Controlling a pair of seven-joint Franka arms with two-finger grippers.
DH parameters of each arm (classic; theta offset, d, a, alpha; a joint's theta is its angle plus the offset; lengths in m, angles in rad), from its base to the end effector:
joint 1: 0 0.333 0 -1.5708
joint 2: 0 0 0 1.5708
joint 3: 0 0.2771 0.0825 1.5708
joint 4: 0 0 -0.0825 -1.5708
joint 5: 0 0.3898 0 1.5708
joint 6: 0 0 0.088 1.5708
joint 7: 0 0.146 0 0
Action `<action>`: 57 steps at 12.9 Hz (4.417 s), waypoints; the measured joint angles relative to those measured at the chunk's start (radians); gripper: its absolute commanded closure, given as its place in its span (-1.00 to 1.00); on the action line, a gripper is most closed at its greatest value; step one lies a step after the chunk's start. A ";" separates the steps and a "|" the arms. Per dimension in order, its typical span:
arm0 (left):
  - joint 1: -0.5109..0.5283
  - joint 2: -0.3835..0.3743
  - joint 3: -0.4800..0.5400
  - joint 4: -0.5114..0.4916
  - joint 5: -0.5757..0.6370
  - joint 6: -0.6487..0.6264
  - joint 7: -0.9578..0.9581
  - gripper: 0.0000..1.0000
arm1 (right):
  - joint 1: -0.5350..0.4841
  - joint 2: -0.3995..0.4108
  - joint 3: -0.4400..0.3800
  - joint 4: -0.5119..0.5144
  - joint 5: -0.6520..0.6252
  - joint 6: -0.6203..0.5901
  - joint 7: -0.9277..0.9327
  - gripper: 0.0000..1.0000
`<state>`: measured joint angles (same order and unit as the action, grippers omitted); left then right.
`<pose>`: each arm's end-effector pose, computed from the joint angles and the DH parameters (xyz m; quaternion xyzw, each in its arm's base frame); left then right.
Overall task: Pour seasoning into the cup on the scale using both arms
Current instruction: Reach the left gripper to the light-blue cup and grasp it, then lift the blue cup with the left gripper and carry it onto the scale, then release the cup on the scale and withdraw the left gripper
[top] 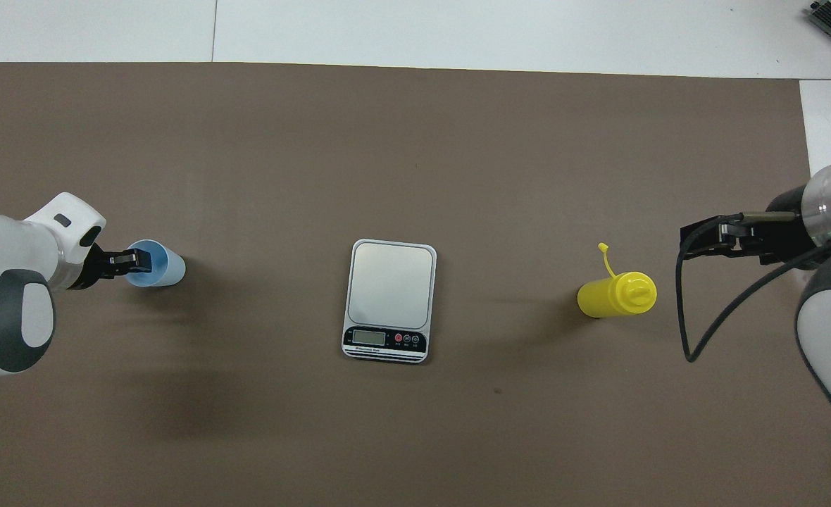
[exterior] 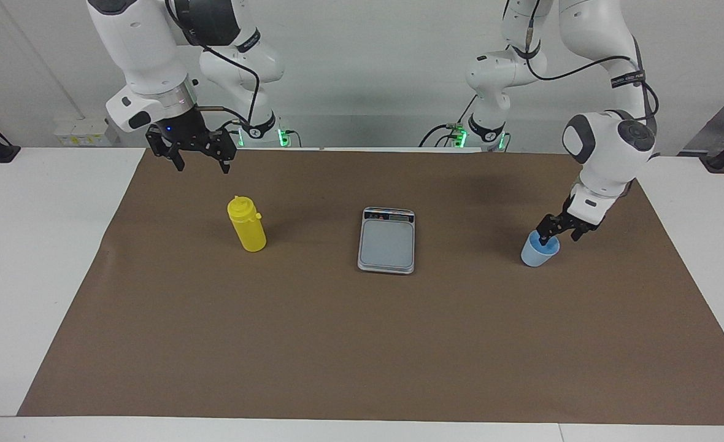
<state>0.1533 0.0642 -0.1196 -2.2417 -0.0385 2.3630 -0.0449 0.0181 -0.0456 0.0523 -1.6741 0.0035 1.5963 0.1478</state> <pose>0.5406 0.0163 0.2635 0.9980 0.0528 0.0286 0.0179 0.5455 0.0394 0.5247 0.9991 -0.0388 -0.0161 0.0012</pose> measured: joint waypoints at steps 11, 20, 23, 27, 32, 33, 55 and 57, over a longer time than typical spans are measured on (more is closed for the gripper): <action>-0.009 -0.003 -0.016 0.204 -0.007 -0.213 0.001 1.00 | -0.003 0.000 -0.002 0.000 0.000 0.000 0.000 -1.00; -0.348 -0.047 -0.053 0.346 -0.047 -0.319 -0.296 1.00 | -0.007 0.000 -0.004 0.000 0.000 0.000 0.000 -1.00; -0.507 -0.037 -0.056 0.345 -0.038 -0.303 -0.448 1.00 | -0.007 0.000 -0.004 0.000 0.000 0.000 0.000 -1.00; -0.636 0.040 -0.057 0.340 0.014 -0.230 -0.577 1.00 | -0.007 0.000 -0.004 0.000 0.000 0.000 0.000 -1.00; -0.646 0.118 -0.054 0.326 0.049 -0.166 -0.586 1.00 | -0.002 -0.001 -0.002 0.000 0.000 0.000 0.000 -1.00; -0.646 0.125 -0.054 0.320 0.050 -0.151 -0.586 1.00 | 0.001 -0.001 -0.001 0.000 0.000 0.002 0.000 -1.00; -0.434 -0.034 -0.016 0.494 0.098 -0.501 -0.300 -1.00 | -0.107 0.015 -0.006 -0.029 0.137 0.009 0.633 -1.00; -0.357 -0.076 -0.011 0.495 0.098 -0.559 -0.173 -1.00 | -0.140 0.043 -0.007 -0.046 0.165 0.000 0.668 -1.00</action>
<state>-0.2040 -0.0116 -0.1307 -1.7471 0.0596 1.8040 -0.2178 -0.1218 -0.0027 0.0448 -1.7202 0.1682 1.5967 0.8161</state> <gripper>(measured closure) 0.000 0.000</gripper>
